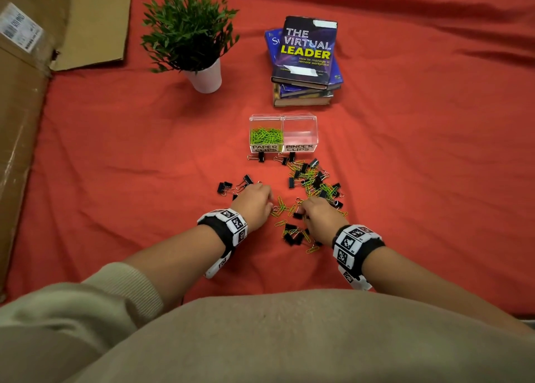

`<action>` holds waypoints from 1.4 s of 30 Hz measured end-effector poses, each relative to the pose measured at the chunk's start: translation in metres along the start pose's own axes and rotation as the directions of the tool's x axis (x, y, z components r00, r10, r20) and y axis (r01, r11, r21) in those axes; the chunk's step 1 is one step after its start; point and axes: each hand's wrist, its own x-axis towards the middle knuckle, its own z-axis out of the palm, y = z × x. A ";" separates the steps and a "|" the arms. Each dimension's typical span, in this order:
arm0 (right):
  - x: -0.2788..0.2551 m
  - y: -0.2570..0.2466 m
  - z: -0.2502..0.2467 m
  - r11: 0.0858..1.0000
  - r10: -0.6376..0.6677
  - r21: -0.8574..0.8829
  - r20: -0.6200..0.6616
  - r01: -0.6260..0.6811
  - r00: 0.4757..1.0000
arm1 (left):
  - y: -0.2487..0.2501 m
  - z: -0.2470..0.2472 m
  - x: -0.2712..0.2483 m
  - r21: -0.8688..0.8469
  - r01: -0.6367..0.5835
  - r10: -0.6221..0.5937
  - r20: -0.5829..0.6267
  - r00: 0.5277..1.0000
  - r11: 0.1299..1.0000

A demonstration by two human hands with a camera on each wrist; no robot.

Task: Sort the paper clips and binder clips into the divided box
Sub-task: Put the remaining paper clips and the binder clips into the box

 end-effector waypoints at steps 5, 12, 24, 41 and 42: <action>0.002 0.002 0.001 0.999 -0.028 -0.015 -0.011 0.028 1.000 | 0.018 0.006 0.003 0.074 -0.068 0.070 -0.017 0.997 0.995; 0.003 0.005 -0.012 0.996 0.059 0.074 -0.057 -0.055 0.997 | 0.022 0.007 0.007 0.239 -0.130 0.102 0.127 0.987 0.962; 0.003 -0.007 0.004 0.973 -0.007 -0.231 -0.103 -0.017 0.995 | 0.024 0.005 0.014 0.367 -0.188 0.144 0.143 0.979 0.911; 0.025 -0.018 -0.030 0.552 0.265 0.780 0.172 -0.296 0.949 | -0.012 -0.030 0.017 -0.370 0.205 -0.224 -0.009 0.974 0.906; 0.028 -0.021 -0.029 0.651 0.259 0.705 0.141 -0.281 0.956 | -0.011 -0.029 0.016 -0.414 0.222 -0.242 0.005 0.970 0.883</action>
